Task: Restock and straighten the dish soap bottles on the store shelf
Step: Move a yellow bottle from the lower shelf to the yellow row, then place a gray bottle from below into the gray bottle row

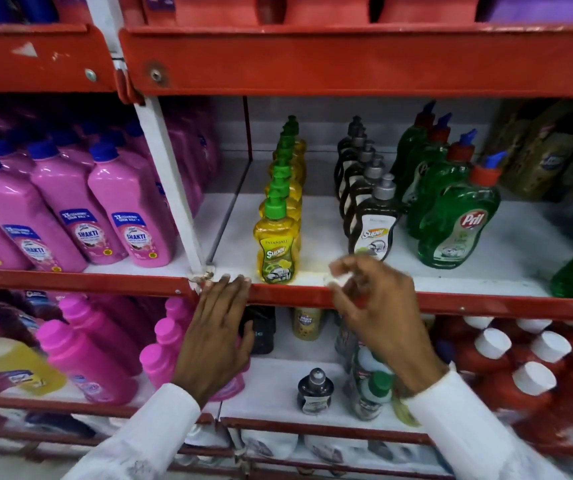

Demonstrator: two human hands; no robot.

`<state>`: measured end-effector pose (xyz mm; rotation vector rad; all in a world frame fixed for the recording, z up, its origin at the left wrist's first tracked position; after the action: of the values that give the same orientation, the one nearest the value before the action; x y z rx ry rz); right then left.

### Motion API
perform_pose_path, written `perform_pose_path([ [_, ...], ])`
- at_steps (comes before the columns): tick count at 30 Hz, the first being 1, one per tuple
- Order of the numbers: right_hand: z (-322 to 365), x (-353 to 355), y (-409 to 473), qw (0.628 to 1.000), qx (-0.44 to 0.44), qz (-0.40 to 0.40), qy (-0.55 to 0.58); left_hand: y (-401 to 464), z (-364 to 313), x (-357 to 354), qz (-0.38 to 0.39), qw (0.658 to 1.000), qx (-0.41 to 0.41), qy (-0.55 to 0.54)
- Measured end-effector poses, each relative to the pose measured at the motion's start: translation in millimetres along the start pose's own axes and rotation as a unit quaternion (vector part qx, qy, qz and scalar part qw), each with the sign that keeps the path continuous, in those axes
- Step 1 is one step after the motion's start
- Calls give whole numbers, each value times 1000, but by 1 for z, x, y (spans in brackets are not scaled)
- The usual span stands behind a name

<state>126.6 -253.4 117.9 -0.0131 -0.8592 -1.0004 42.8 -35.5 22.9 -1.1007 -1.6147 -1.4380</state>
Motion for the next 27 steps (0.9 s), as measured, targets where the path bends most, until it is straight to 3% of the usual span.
perform_pose_path([
  [3,-59,-47,-38,991,-98,88,-8,2,-18,-10,3,1000,-28,12],
  [7,-119,-124,-61,956,-160,240,-56,11,-22,-17,13,1000,12,-12],
  [14,-141,-161,-57,933,-202,285,-92,10,-24,-16,25,999,16,-18],
  [19,-126,-136,-58,944,-202,251,-65,12,-44,-6,1,999,-32,-11],
  [27,-28,16,-33,987,-141,81,-13,50,-76,-19,21,993,-115,-11],
])
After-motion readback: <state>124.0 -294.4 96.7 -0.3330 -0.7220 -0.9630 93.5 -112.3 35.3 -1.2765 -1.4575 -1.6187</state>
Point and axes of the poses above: each hand's wrist, its own y-axis towards the middle knuckle, its own x-axis out of the back of the hand, z = x × y, the point moved 6 cm from there along y, towards the middle knuckle, and after that the axes turned 12 degrees about z, right-handed, at the moved point
